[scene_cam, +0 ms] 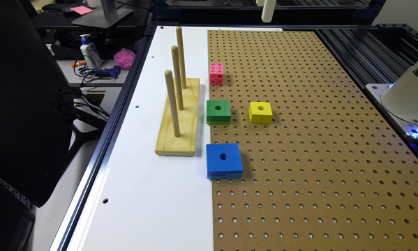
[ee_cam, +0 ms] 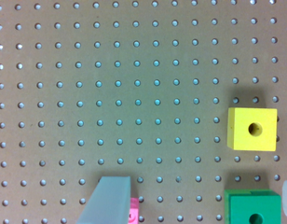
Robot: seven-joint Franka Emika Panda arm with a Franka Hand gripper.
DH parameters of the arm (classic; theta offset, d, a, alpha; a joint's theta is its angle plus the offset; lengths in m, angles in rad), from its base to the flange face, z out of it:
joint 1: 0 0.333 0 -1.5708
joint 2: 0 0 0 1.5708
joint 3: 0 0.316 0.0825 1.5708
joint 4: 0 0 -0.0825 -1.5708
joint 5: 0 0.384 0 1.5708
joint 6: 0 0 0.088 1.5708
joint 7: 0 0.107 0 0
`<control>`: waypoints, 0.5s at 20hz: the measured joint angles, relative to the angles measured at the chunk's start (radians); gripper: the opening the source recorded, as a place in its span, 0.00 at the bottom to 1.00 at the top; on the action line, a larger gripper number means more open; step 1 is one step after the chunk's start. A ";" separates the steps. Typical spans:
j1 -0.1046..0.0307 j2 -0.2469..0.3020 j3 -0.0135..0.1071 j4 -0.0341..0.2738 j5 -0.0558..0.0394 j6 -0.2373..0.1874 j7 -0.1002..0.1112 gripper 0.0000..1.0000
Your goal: Pick up pink block.
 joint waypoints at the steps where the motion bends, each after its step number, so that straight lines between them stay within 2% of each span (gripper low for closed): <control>1: 0.000 0.000 0.000 0.000 0.0000 0.000 0.000 1.00; 10: -0.004 0.002 0.001 0.007 -0.0001 0.005 0.000 1.00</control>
